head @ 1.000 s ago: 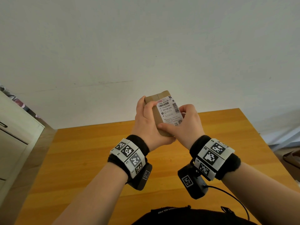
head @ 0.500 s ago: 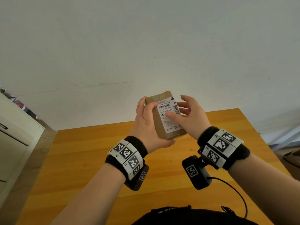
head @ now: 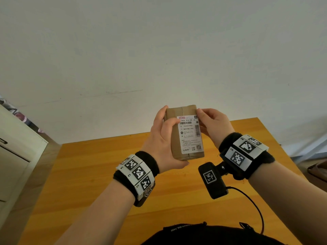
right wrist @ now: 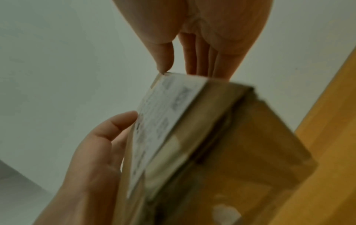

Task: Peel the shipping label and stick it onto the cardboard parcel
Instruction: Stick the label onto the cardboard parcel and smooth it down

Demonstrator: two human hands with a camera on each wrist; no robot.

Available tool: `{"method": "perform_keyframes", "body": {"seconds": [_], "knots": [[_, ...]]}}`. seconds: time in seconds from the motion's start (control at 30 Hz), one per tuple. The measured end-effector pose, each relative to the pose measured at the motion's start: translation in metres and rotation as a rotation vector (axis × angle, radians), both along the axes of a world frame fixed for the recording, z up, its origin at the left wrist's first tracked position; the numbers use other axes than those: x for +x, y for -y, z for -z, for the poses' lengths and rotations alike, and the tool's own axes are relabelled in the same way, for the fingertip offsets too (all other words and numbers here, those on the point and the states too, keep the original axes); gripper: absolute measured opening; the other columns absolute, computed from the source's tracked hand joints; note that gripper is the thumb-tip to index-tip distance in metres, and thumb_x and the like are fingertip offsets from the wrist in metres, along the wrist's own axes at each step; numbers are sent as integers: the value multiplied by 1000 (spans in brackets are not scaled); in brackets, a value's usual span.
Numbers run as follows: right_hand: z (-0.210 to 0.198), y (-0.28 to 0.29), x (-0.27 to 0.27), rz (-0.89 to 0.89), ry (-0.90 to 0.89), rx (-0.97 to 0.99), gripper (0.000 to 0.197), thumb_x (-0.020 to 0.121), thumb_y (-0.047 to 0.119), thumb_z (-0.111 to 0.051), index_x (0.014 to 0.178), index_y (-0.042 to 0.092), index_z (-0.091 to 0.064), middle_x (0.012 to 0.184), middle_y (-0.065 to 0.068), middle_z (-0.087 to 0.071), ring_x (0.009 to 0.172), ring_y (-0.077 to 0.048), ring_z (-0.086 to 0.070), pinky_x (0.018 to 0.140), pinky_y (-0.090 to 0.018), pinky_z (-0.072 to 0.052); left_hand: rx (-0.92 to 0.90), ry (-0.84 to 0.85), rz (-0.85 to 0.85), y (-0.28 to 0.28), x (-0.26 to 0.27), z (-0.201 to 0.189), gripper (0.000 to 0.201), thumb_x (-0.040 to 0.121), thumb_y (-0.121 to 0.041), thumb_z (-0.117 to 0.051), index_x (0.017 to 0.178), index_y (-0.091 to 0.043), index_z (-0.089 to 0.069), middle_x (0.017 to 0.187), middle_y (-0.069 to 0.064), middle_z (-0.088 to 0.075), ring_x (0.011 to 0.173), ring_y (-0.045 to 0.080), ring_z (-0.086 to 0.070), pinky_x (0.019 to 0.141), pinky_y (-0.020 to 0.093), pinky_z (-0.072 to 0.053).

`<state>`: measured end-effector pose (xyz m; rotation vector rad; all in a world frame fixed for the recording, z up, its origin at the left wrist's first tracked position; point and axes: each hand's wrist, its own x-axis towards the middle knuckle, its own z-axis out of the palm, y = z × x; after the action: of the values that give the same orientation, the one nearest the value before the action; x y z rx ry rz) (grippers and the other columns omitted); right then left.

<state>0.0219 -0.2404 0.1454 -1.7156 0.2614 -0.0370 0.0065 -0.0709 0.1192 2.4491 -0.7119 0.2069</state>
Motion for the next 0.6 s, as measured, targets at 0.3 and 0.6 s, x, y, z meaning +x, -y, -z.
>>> {"method": "perform_keyframes", "body": {"seconds": [0.3,0.6], "knots": [[1,3,-14,-178,-1,-30,43,86,30,-59,124,11,-55,113,-1,-67,103,-16,-65,92,-36,-53,-107,-73,-97,-3,5,-6,111,41,-44,-85,130,-24,-22,150,2,6,129,2,-8,103,16,-27],[7,6,-20,-243,-9,-61,55,78,30,-68,129,14,-52,122,-1,-65,112,-13,-61,101,-38,-48,-170,-32,-187,-12,13,-15,109,40,-44,-85,129,-19,-28,150,10,-5,125,-5,-5,106,36,-41]]}}
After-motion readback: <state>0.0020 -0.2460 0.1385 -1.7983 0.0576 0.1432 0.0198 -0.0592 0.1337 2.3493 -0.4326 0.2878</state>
